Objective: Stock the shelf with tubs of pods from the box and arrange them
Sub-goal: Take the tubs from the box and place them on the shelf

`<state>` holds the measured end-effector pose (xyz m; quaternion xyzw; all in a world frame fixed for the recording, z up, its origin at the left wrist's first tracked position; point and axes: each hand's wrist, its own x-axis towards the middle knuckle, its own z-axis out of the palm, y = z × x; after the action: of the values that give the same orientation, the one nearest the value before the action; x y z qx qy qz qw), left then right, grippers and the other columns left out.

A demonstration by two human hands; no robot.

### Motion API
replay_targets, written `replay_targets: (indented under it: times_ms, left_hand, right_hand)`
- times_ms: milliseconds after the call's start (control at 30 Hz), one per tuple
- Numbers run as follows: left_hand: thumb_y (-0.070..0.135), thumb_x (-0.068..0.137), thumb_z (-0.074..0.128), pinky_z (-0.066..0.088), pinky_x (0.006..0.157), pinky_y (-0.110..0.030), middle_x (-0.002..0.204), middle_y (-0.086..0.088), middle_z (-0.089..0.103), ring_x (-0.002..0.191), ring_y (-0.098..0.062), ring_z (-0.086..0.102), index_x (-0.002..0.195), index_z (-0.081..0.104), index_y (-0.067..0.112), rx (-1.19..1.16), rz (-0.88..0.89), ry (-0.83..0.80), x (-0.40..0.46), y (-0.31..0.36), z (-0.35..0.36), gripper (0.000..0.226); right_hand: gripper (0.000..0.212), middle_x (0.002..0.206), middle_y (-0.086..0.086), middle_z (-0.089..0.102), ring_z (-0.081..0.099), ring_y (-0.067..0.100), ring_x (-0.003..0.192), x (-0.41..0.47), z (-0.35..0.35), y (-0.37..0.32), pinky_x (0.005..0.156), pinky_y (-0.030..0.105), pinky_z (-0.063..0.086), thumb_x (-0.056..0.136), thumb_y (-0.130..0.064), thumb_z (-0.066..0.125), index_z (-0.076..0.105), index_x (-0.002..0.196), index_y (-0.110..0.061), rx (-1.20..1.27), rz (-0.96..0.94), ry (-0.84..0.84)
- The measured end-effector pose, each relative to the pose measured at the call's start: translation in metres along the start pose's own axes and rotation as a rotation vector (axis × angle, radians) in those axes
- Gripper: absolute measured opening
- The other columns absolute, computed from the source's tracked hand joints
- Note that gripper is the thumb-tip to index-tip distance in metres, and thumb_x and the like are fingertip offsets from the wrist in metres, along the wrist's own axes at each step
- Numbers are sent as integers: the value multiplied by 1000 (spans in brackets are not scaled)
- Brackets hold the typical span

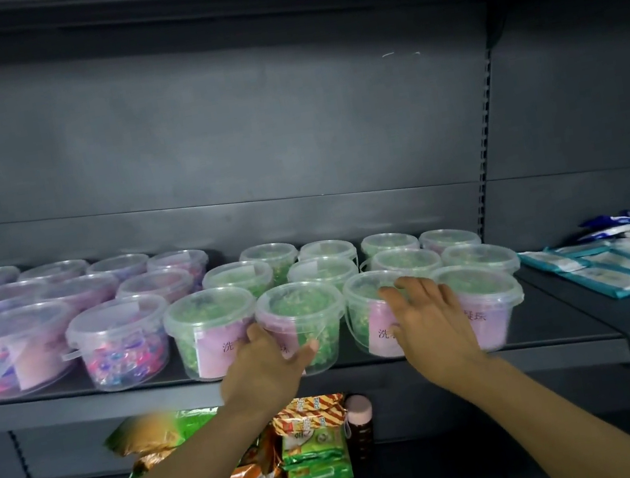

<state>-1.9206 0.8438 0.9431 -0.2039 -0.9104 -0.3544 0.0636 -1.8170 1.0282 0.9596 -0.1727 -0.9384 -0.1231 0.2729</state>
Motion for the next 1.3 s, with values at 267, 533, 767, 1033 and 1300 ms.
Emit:
replay_targets:
  times_ms: [267,533,767,1033,1300]
  left_hand:
    - [59,78,61,46,96,-41,132,-8,52,119,-28,52,131,37,7,-63,25,-38,9,-6,0,79]
    - [45,82,62,49,91,-43,117,-7,60,106,-28,58,124,44,12,-61,20,-44,10,-9,-7,56]
    - [39,85,61,49,92,-43,117,-8,60,107,-28,57,127,42,10,-61,8,-36,8,-6,-6,54]
    - [34,86,59,50,83,-41,108,-11,61,100,-29,58,111,46,10,65,56,-36,-2,-4,-23,37]
    - [39,85,58,50,84,-39,119,-3,59,108,-26,58,121,46,19,265,89,43,-29,0,-61,43]
  right_hand:
    - [63,89,10,66,65,31,80,2,1,-1,75,47,52,38,-13,89,66,97,-14,-120,27,33]
    - [52,73,13,64,63,32,65,-4,-13,-2,72,52,53,36,14,74,66,84,-5,-153,79,96]
    - [57,68,13,63,64,32,60,-5,-19,8,69,51,55,26,13,80,66,78,-5,-170,45,53]
    - [52,136,8,40,40,26,125,-4,-33,6,105,37,34,91,-29,55,34,137,-18,-34,-45,-159]
    - [56,143,8,31,33,26,130,-7,-60,-15,107,37,32,91,-34,53,31,140,-17,135,-122,-140]
